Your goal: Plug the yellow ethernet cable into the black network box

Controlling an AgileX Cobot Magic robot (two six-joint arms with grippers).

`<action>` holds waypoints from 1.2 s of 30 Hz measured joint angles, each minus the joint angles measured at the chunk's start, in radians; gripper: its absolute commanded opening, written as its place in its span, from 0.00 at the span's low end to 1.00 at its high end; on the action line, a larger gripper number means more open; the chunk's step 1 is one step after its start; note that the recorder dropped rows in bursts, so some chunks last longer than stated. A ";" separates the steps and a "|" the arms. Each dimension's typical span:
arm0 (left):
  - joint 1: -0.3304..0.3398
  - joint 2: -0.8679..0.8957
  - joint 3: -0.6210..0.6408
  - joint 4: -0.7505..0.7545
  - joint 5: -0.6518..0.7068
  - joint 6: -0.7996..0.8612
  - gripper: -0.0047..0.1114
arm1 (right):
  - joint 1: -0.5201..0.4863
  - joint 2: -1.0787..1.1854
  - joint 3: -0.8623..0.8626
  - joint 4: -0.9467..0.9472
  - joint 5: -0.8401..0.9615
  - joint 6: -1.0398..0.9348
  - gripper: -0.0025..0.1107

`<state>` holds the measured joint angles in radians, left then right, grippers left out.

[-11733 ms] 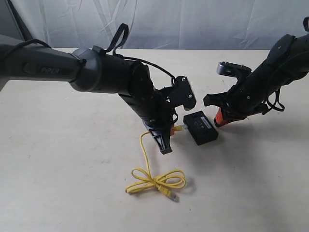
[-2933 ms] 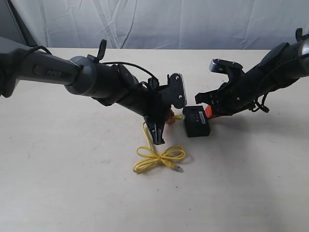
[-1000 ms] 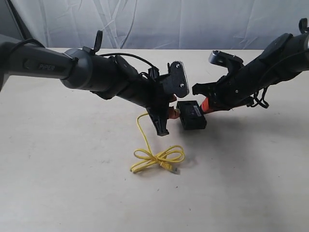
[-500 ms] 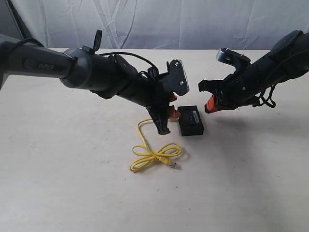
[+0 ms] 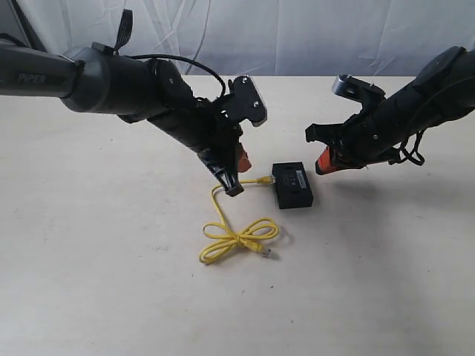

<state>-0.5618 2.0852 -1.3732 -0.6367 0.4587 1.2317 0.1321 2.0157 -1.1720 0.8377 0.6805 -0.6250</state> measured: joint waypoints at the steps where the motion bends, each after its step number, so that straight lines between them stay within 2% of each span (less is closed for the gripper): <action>1: 0.005 -0.005 0.000 0.031 0.024 -0.045 0.04 | 0.000 0.000 0.000 0.000 0.000 0.000 0.02; 13: 0.067 -0.129 0.000 0.306 0.297 -0.462 0.04 | 0.000 -0.021 0.000 -0.006 0.000 0.000 0.02; 23: 0.252 -0.271 0.000 0.338 0.423 -0.725 0.04 | 0.000 -0.139 0.000 -0.068 0.061 0.000 0.02; 27: 0.302 -0.345 0.060 0.352 0.411 -0.771 0.04 | 0.000 -0.155 0.000 -0.110 0.089 0.019 0.02; 32: 0.312 -0.485 0.196 0.416 0.306 -0.820 0.04 | 0.000 -0.157 0.016 -0.149 0.071 0.055 0.02; 36: 0.312 -0.599 0.321 0.481 0.203 -0.881 0.04 | 0.011 -0.157 0.066 -0.175 -0.011 0.103 0.02</action>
<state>-0.2500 1.4857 -1.0526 -0.1557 0.6612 0.3503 0.1435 1.8583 -1.1059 0.6623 0.6691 -0.5217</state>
